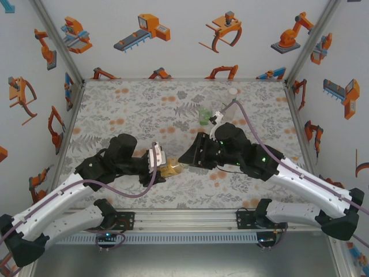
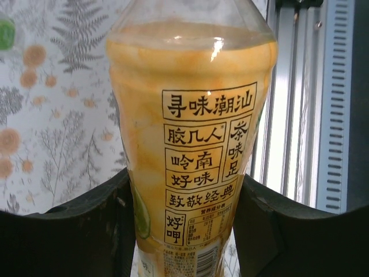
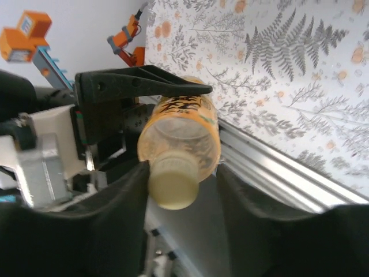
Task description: Screw on the bottle caps
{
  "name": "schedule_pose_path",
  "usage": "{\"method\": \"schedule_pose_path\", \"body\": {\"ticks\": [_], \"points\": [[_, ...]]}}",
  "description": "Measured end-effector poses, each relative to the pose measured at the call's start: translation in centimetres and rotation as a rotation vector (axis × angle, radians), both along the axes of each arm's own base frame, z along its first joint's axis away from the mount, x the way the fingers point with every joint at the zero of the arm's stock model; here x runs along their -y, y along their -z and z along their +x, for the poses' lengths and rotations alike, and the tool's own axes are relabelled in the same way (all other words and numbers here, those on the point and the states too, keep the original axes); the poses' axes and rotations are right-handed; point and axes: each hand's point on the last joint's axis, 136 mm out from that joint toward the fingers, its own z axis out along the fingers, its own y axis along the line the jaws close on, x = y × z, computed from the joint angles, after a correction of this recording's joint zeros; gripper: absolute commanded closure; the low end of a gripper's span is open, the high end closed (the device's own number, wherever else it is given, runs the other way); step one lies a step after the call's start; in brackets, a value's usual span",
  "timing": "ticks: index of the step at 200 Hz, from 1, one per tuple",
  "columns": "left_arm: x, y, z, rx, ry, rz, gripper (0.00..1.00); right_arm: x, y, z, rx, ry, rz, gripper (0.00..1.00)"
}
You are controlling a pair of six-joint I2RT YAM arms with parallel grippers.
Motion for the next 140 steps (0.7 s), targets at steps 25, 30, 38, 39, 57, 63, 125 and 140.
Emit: {"method": "schedule_pose_path", "body": {"ticks": [25, 30, 38, 39, 57, 63, 125, 140], "points": [[0.3, -0.9, 0.0, 0.019, 0.008, -0.035, 1.0, 1.0, -1.9, 1.0, 0.12, -0.045, 0.029, 0.44], [0.3, -1.0, 0.0, 0.021, 0.01, -0.04, 1.0, 1.2, -2.4, 1.3, 0.149, -0.05, 0.042, 0.45], [0.3, -1.1, -0.1, 0.022, 0.015, -0.046, 1.0, 1.7, -3.0, 1.8, 0.197, -0.06, 0.056, 0.46], [0.3, -1.1, -0.1, 0.023, 0.016, -0.047, 1.0, 1.8, -3.0, 1.9, 0.203, -0.061, 0.058, 0.46], [0.3, -1.5, -0.3, 0.027, 0.023, -0.058, 1.0, 2.4, -3.8, 2.3, 0.315, -0.101, 0.066, 0.47], [0.3, -1.5, -0.4, 0.028, 0.023, -0.06, 1.0, 2.4, -4.1, 2.1, 0.361, -0.13, 0.061, 0.46], [0.3, -1.8, -0.5, 0.031, 0.029, -0.068, 1.0, 0.8, -5.7, -1.7, 0.854, -0.584, -0.045, 0.45], [0.3, -1.9, -0.6, 0.03, 0.033, -0.07, 1.0, 0.7, -6.2, -2.6, 0.965, -0.677, -0.057, 0.45]]}}
